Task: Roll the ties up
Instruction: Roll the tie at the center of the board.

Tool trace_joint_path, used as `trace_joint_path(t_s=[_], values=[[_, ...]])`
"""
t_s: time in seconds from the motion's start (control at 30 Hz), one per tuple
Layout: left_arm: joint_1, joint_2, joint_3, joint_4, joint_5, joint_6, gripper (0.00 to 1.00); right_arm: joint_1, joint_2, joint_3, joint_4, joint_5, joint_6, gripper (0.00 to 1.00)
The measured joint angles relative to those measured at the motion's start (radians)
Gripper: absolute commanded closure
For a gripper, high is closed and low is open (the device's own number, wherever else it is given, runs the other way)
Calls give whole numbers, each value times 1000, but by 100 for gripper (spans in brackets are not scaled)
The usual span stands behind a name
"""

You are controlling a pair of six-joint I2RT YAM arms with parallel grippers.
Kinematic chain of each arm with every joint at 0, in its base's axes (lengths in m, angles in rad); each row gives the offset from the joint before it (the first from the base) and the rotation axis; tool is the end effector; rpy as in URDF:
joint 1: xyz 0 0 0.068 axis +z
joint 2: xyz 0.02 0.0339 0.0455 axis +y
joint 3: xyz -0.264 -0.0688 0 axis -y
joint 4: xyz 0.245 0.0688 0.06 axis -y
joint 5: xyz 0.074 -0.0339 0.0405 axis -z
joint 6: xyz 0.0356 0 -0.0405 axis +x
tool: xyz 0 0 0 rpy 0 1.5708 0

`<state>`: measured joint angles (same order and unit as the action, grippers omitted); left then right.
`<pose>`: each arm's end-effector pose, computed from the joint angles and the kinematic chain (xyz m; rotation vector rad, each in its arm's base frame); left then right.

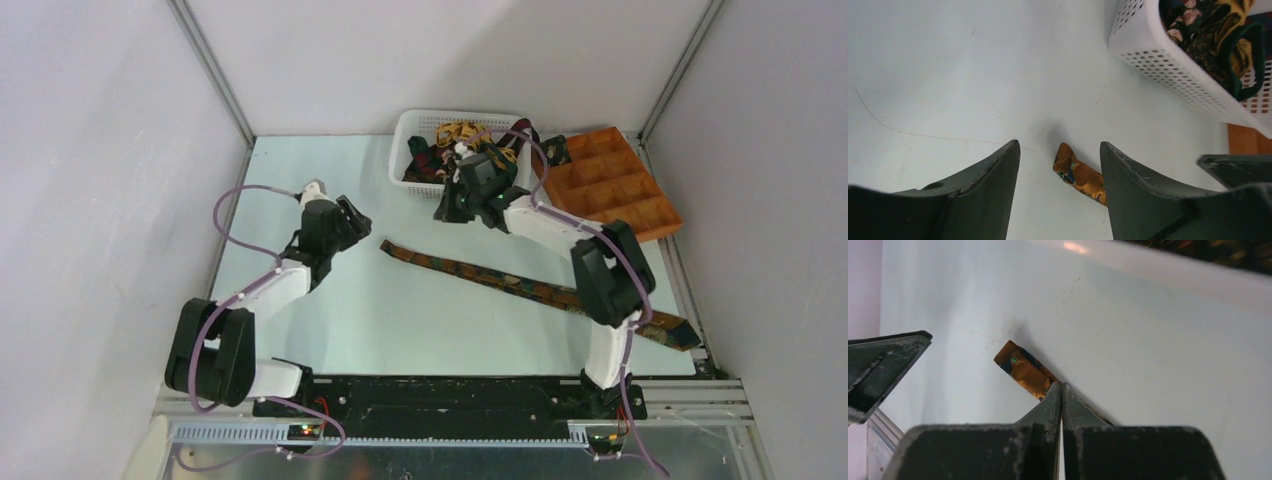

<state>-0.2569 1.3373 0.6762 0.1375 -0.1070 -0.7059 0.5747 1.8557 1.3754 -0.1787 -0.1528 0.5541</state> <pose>0.2755 -0.0685 0.2126 -0.5371 2.0569 -0.4672 0.3542 0.2359 0.2400 -0.1118 2.3357 0.7640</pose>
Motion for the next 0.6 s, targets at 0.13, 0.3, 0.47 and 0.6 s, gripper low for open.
trace_joint_path(t_s=[0.13,0.3,0.47,0.6], values=[[0,5,-37,21,2,10,39,35,112,17,32,-52,41,100],[0,42,-55,41,14,18,41,88,163,24,64,-60,75,100],[0,97,-55,72,37,18,45,128,204,53,101,-61,110,100],[0,129,-55,97,61,17,47,135,240,62,102,-61,124,100]])
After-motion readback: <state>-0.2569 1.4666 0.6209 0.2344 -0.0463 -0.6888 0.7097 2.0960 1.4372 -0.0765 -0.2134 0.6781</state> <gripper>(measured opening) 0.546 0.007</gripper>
